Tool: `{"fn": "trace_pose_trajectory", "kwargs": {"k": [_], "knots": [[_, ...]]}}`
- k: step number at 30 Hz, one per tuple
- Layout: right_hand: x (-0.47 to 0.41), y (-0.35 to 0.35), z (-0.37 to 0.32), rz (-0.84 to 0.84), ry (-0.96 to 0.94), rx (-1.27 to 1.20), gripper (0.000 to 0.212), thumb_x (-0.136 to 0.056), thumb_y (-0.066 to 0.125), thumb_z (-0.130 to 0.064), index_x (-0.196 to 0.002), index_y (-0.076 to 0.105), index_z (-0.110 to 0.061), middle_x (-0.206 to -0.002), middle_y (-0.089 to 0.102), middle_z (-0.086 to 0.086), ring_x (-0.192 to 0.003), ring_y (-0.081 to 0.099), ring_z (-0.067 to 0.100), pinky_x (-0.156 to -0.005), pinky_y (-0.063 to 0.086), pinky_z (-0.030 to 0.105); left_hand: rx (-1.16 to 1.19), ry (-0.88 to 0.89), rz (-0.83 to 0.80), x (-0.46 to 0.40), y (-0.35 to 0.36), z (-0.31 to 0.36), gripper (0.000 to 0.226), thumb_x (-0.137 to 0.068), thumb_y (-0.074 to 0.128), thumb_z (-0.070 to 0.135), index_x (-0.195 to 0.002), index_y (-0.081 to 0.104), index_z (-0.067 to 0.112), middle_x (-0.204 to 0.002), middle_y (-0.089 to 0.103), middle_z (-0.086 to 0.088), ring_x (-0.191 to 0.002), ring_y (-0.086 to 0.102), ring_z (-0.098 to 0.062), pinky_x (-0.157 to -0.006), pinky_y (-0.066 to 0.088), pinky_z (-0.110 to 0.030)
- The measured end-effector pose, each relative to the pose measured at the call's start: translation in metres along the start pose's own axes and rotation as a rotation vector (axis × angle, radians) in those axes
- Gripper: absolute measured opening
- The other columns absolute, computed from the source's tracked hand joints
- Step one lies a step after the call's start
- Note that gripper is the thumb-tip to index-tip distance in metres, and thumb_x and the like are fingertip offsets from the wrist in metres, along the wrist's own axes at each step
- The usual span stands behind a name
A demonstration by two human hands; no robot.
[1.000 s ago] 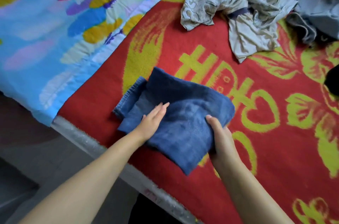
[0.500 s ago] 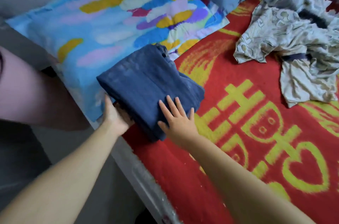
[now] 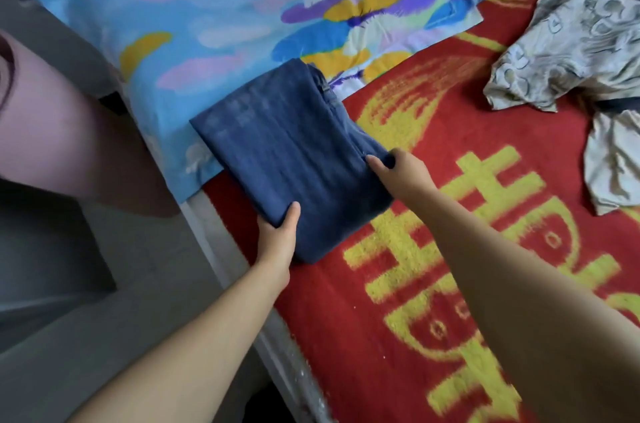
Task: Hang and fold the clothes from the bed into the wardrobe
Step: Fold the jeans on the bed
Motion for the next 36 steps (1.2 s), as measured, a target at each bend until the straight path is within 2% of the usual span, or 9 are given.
{"fn": "trace_pose_trajectory", "kwargs": {"k": [6, 10, 12, 14, 18, 21, 29, 32, 36], "knots": [[0.101, 0.005, 0.097, 0.185, 0.095, -0.085, 0.035, -0.095, 0.048, -0.045, -0.077, 0.037, -0.017, -0.07, 0.049, -0.002, -0.065, 0.046, 0.023, -0.055, 0.028, 0.035, -0.196, -0.063, -0.251, 0.058, 0.001, -0.044, 0.039, -0.087, 0.069, 0.024, -0.122, 0.053, 0.024, -0.114, 0.066, 0.006, -0.1, 0.063, -0.003, -0.079, 0.047, -0.015], [0.179, 0.02, 0.163, 0.063, 0.319, 0.035, 0.033, -0.098, 0.04, -0.042, -0.08, 0.041, -0.015, -0.083, 0.054, 0.007, -0.089, 0.054, 0.034, -0.078, 0.043, 0.046, -0.591, 0.021, -0.33, 0.096, 0.008, -0.064, 0.063, -0.08, 0.075, 0.029, -0.132, 0.044, 0.014, -0.12, 0.06, -0.002, -0.118, 0.057, -0.024, -0.092, 0.044, -0.025], [0.189, 0.018, 0.171, 0.075, 0.386, 0.121, 0.029, -0.099, 0.037, -0.038, -0.099, 0.051, -0.013, -0.114, 0.057, 0.012, -0.116, 0.048, 0.031, -0.101, 0.036, 0.049, -0.802, 0.195, -0.242, 0.105, 0.007, -0.054, 0.089, -0.079, 0.075, 0.036, -0.148, 0.025, 0.007, -0.144, 0.042, -0.013, -0.134, 0.041, -0.028, -0.108, 0.034, -0.034], [0.182, 0.01, 0.151, 0.25, 0.308, 0.118, 0.042, -0.099, 0.038, -0.031, -0.136, 0.042, -0.012, -0.15, 0.035, 0.01, -0.144, 0.019, 0.024, -0.118, 0.011, 0.05, -0.929, 0.577, -0.083, 0.113, 0.01, -0.032, 0.089, -0.085, 0.067, 0.039, -0.149, 0.018, 0.001, -0.152, 0.029, -0.021, -0.141, 0.029, -0.034, -0.114, 0.024, -0.048], [0.141, 0.015, 0.07, 0.387, -0.197, 0.298, 0.056, -0.098, 0.027, -0.033, -0.152, 0.017, -0.023, -0.159, -0.002, -0.002, -0.147, -0.011, 0.02, -0.11, -0.022, 0.053, -1.182, 1.116, -0.092, 0.107, 0.066, -0.002, 0.062, -0.093, 0.036, 0.036, -0.148, 0.026, 0.009, -0.155, 0.026, -0.011, -0.144, 0.017, -0.024, -0.115, 0.013, -0.052], [0.107, 0.034, 0.083, 0.26, -0.146, 0.425, 0.055, -0.101, 0.019, -0.039, -0.153, 0.006, -0.03, -0.157, -0.018, -0.007, -0.139, -0.031, 0.015, -0.109, -0.02, 0.062, -1.452, 0.921, -0.128, 0.079, 0.09, -0.022, 0.058, -0.098, 0.027, 0.038, -0.152, 0.017, 0.019, -0.159, 0.004, 0.002, -0.146, -0.003, -0.015, -0.115, -0.002, -0.054], [0.12, 0.046, 0.144, 0.164, 0.107, 0.276, 0.052, -0.1, 0.007, -0.047, -0.143, -0.021, -0.044, -0.155, -0.028, -0.013, -0.145, -0.023, 0.022, -0.111, -0.011, 0.065, -1.553, 0.694, -0.098, 0.059, 0.073, -0.055, 0.068, -0.098, 0.018, 0.052, -0.151, -0.008, 0.02, -0.158, -0.016, 0.006, -0.147, -0.012, -0.017, -0.115, -0.005, -0.055], [0.096, 0.003, 0.124, 0.295, 0.078, 0.253, 0.056, -0.099, 0.007, -0.046, -0.152, -0.006, -0.035, -0.16, -0.019, -0.006, -0.145, -0.023, 0.022, -0.11, -0.013, 0.066, -1.476, 0.817, -0.028, 0.053, 0.075, -0.014, 0.069, -0.096, 0.017, 0.052, -0.148, -0.01, 0.016, -0.158, -0.013, -0.001, -0.144, -0.017, -0.016, -0.115, -0.009, -0.053], [0.037, -0.02, 0.074, 0.366, -0.268, 0.424, 0.054, -0.101, 0.012, -0.043, -0.153, 0.004, -0.031, -0.162, -0.007, -0.004, -0.147, -0.016, 0.019, -0.106, -0.022, 0.059, -1.498, 1.108, -0.095, 0.044, 0.137, 0.021, 0.064, -0.097, 0.012, 0.046, -0.152, 0.004, 0.014, -0.16, -0.001, -0.002, -0.148, -0.001, -0.021, -0.112, -0.007, -0.056]]}}
Point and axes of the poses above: each hand's wrist, its own x-axis away from the middle knuckle, its own y-axis out of the palm, z = x × y, the point moved 1 cm from there along -x, towards the middle knuckle
